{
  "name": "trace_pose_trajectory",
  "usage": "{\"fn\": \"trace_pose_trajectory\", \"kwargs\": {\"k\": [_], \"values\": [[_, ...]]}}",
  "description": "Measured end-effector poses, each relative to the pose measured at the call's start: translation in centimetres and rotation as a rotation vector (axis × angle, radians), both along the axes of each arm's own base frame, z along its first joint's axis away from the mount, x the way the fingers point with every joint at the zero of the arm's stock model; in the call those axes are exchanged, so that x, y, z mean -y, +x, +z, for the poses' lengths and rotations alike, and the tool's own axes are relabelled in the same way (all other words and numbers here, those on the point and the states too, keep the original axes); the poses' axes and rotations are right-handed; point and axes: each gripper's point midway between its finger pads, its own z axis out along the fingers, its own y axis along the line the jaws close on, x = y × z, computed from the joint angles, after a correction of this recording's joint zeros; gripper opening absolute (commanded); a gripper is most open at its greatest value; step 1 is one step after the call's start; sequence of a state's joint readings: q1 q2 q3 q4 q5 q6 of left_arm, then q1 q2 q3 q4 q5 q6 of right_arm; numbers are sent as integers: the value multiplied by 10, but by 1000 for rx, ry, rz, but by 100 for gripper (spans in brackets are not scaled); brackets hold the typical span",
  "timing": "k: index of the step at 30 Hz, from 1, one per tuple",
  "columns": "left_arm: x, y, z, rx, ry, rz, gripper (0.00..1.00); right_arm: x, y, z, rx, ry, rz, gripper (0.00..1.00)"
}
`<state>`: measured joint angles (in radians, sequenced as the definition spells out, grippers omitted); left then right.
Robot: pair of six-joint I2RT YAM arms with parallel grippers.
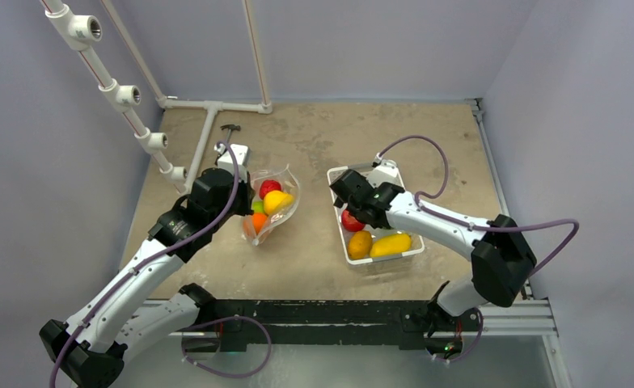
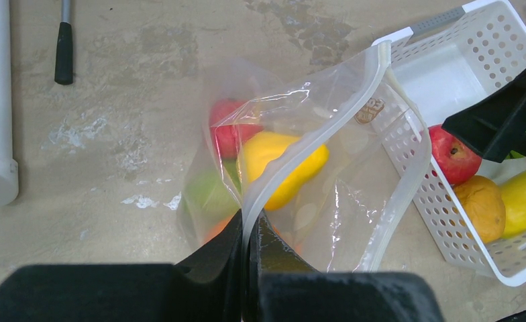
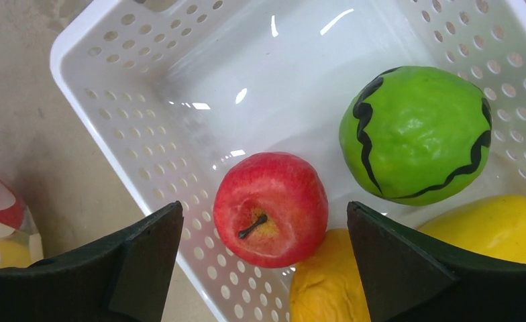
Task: Place the food in the zip-top bag and seal the zipper
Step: Pick up the fake fruit from the bin.
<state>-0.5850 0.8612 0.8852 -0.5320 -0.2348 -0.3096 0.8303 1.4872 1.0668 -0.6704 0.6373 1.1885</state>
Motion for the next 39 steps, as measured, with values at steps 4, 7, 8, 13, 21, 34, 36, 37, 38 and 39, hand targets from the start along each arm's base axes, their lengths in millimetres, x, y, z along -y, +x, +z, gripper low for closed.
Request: {"fn": "trace_pose_trajectory", "kwargs": {"k": [4,7,8,13,21,34,36,37,38,39], "values": [[0,0,0,-1,0,-1,0,3,3,-10,-12,-21,2,94],[0,0,0,-1,0,-2,0,5,4,-16,-15,-25,10,94],[0,0,0,-1,-1,-3,0,6,4,-18,-18,-25,13,93],[0,0,0,0,4,-7,0,2,4,-25,-28,-18,35,93],[0,0,0,1,5,-7,0,-3,-1,-43,-66,-12,79,90],[0,0,0,1,5,-7,0,-6,-2,-52,-77,-7,111,48],[0,0,0,1,5,-7,0,-6,-3,-52,-78,-12,116,36],[0,0,0,1,5,-7,0,-5,-3,-52,-78,-13,117,30],[0,0,0,1,5,-7,0,-5,-3,-52,-78,-14,118,24],[0,0,0,1,5,-7,0,-5,-3,-52,-78,-15,119,21]]}}
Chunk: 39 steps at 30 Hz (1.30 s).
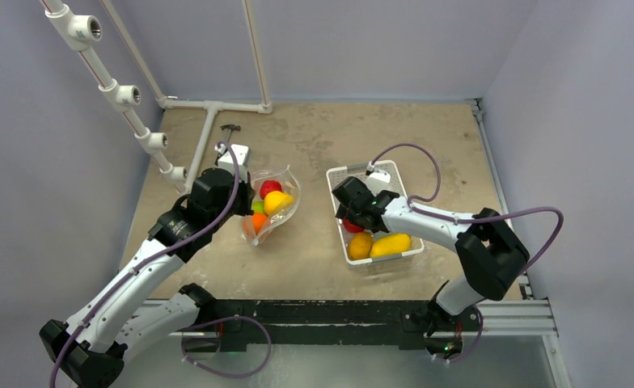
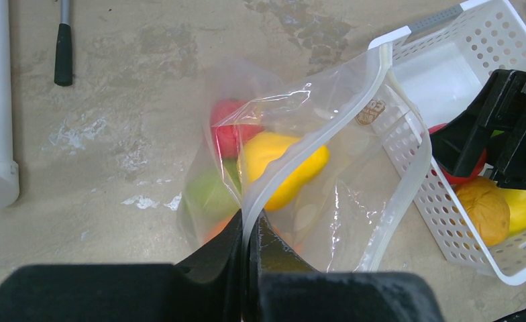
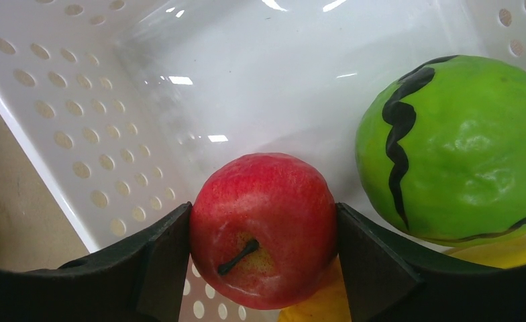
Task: Place the food in the zip-top bag and seal the zipper
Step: Pick up the fake fruit from the bin, then place the fake fruit in the zipper food storage bag.
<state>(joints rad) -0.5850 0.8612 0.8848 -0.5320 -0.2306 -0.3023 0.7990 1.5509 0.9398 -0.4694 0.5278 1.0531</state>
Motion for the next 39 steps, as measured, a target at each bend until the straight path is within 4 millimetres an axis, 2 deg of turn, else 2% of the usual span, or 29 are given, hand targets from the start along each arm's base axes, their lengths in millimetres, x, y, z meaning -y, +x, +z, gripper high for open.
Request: {"fn": "trace_pose_trajectory", "kwargs": {"k": [5,10,18,25,29,33,36,39], "values": [[0,0,0,0,0,0,0,0,0,1,-1,-7,5,0],[0,0,0,0,0,0,0,-2,3,17,20,6,9,0],[0,0,0,0,0,0,0,-14,24,76,145,74,11,0],[0,0,0,0,0,0,0,-26,32,124,238,127,85,0],[0,0,0,-1,0,0,0,-33,30,155,305,180,161,0],[0,0,0,-1,0,0,0,-46,26,199,411,270,271,0],[0,0,0,-1,0,0,0,-58,18,234,496,349,376,0],[0,0,0,-1,0,0,0,-74,9,256,552,404,477,0]]}}
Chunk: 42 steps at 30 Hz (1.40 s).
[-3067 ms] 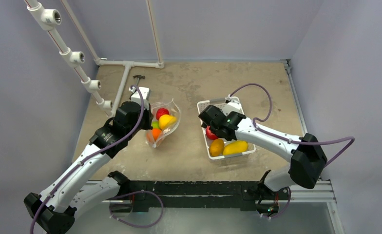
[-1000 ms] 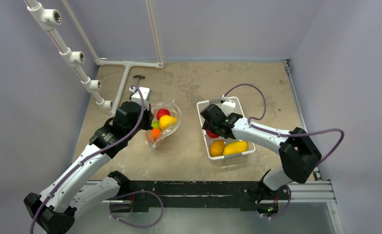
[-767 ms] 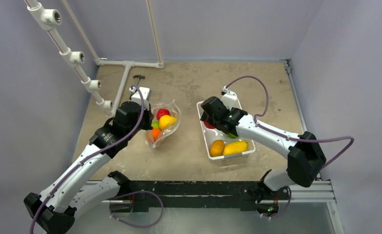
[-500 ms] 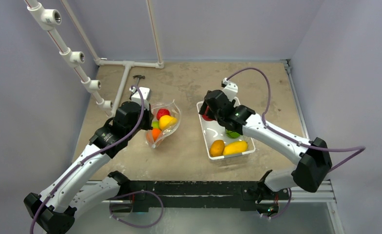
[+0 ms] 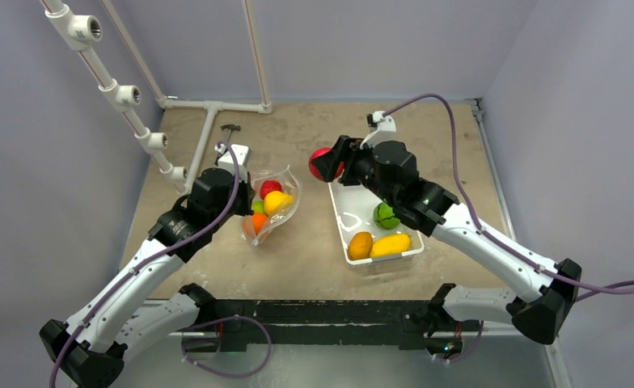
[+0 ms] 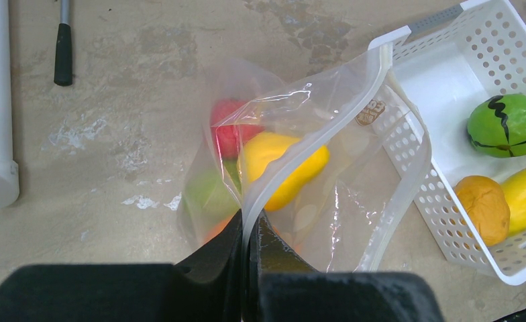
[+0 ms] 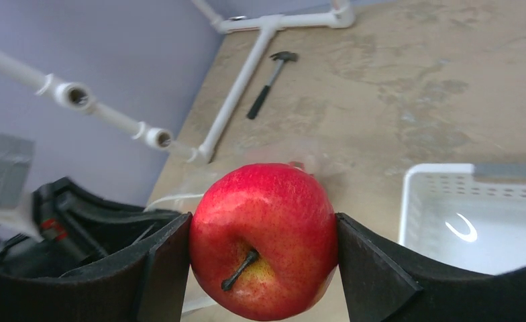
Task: Place the food in the zip-top bag and seal the zipper
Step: Place the fake fruit in the zipper food storage bag.
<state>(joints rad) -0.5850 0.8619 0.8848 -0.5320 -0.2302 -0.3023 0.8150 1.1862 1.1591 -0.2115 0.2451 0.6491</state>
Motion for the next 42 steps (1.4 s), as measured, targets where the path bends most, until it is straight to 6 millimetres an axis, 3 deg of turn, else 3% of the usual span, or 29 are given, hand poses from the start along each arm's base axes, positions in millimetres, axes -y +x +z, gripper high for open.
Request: {"fn": "trace_pose_trajectory", "kwargs": {"k": [4,10,25,33,42], "values": [[0,0,0,0,0,0,0,-28,-15,8,40,8,117,0],[0,0,0,0,0,0,0,-77,-34,0,51,-12,244,0],[1,0,0,-2,-3,-6,0,-125,-30,-76,-28,-143,295,4],[1,0,-2,-7,3,-8,0,-146,-25,-94,-30,-193,255,20],[2,0,-3,-8,7,-11,0,-148,-15,-95,-23,-194,195,72]]}}
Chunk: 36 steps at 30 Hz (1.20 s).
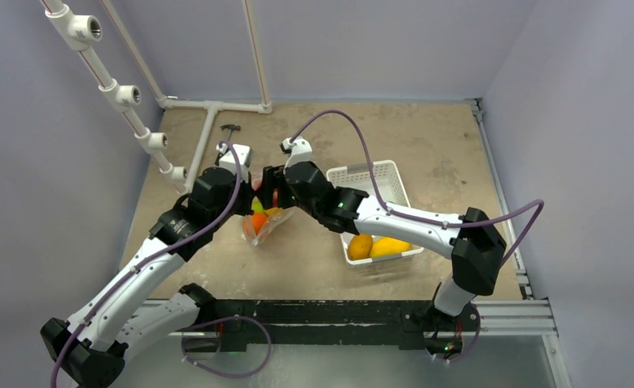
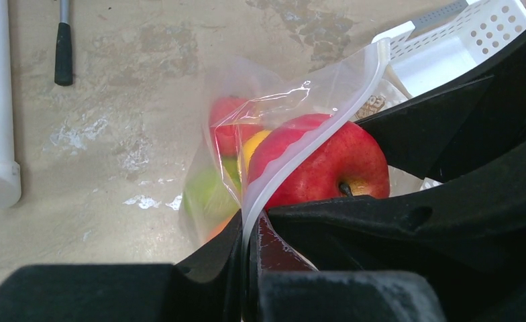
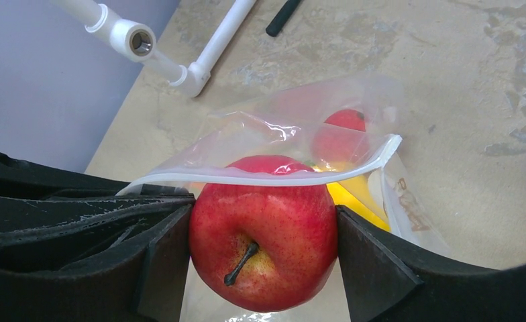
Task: Place the food in the zip-top bag and seal the zipper
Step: Place the fake fruit in the zipper food storage bag.
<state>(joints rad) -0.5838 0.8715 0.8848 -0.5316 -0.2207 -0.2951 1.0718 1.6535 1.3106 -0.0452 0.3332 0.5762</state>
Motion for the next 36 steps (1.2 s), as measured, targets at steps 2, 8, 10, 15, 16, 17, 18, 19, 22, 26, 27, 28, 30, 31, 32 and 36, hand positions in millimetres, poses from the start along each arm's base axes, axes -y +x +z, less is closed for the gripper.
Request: {"fn": "trace_pose_trajectory", "kwargs": {"k": [2,8,10,15,16,17,18,19,22,26,27,28,30,31,32,36], "values": [[-1,0,0,1,2,3,0,-1,1,1,3,5,-4,78],[-2,1,0,3,6,11,0,-1,3,2,7,10,-14,90],[-3,1,0,4,9,16,0,-1,3,2,9,11,-14,98],[-5,2,-1,4,15,24,0,-1,3,3,11,10,-9,99],[-5,2,-1,4,16,25,0,-2,2,3,10,12,-4,99],[-5,2,0,4,16,26,0,-2,1,4,8,16,5,99],[-5,2,-1,4,16,26,0,-3,0,6,8,21,10,99],[-5,1,-1,3,15,25,0,-3,-2,8,10,29,17,99],[-3,1,-1,1,10,16,0,-1,-7,22,20,63,34,99],[-2,0,-1,0,7,10,0,11,-14,51,46,122,33,99],[-2,0,-1,0,7,9,0,14,-15,57,52,134,31,99],[-2,0,-1,-1,7,9,0,17,-16,63,58,141,28,99],[-2,0,-1,-2,8,9,0,24,-17,69,64,147,13,99],[-2,0,-1,-2,8,9,0,28,-17,69,63,142,2,99],[-2,0,-1,-2,8,9,0,32,-17,68,61,135,-11,99],[-2,0,-1,-2,8,9,0,52,-17,54,27,82,-80,99]]}}
